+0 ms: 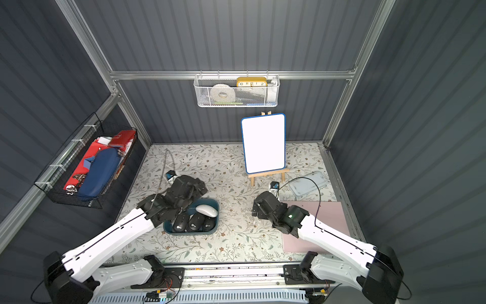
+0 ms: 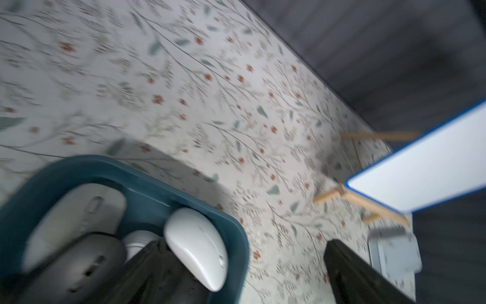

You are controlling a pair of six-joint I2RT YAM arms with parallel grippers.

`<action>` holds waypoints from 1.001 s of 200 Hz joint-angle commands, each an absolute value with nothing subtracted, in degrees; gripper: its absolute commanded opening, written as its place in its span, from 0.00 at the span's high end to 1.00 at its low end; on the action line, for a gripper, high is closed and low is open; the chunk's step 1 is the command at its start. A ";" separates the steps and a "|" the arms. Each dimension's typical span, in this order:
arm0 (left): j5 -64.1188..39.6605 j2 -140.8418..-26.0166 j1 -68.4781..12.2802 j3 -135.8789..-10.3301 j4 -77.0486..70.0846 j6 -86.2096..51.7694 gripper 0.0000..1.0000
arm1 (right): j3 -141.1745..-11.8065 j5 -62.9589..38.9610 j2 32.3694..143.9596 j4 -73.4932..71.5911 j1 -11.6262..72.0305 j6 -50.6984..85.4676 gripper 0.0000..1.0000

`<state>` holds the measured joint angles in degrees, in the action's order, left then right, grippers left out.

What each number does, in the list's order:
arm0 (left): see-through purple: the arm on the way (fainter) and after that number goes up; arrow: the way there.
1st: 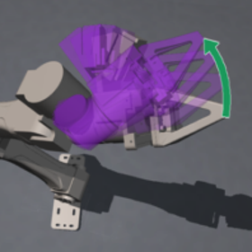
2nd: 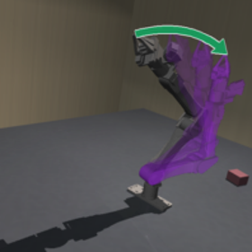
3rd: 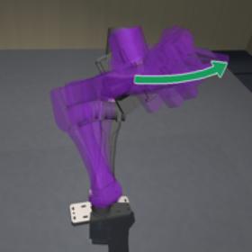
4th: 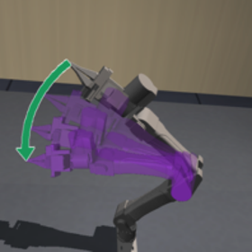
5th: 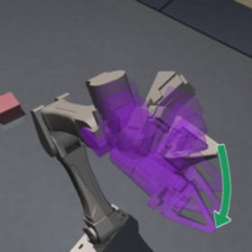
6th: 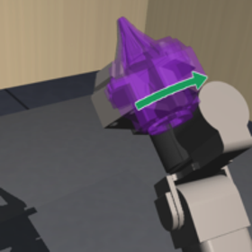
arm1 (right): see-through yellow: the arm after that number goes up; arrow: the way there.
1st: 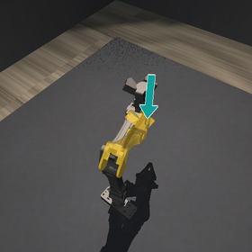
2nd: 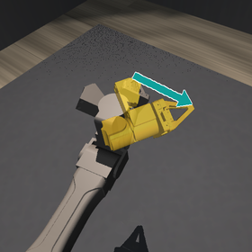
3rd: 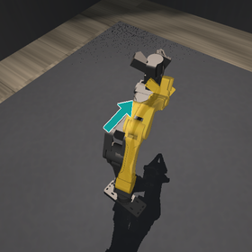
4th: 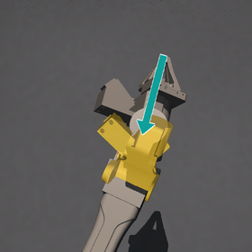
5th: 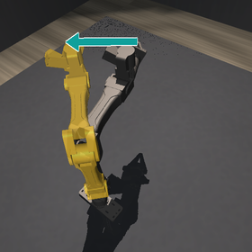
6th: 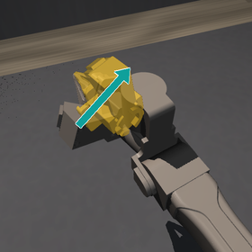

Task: Take out the mouse from the storage box
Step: Move the storage box to the center of the board.

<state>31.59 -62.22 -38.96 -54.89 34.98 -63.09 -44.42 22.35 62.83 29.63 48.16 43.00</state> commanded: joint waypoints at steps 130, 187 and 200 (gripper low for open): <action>11.50 -65.04 -5.97 -35.90 26.85 -54.61 0.01 | -48.46 11.60 82.11 9.91 60.89 45.96 0.01; 0.82 -63.78 -7.83 -29.79 15.07 -54.70 0.01 | -50.43 12.21 87.26 9.91 60.82 48.62 0.01; 1.69 -64.87 -10.76 -30.63 14.53 -55.68 0.01 | -50.89 12.53 88.19 10.45 60.40 49.12 0.01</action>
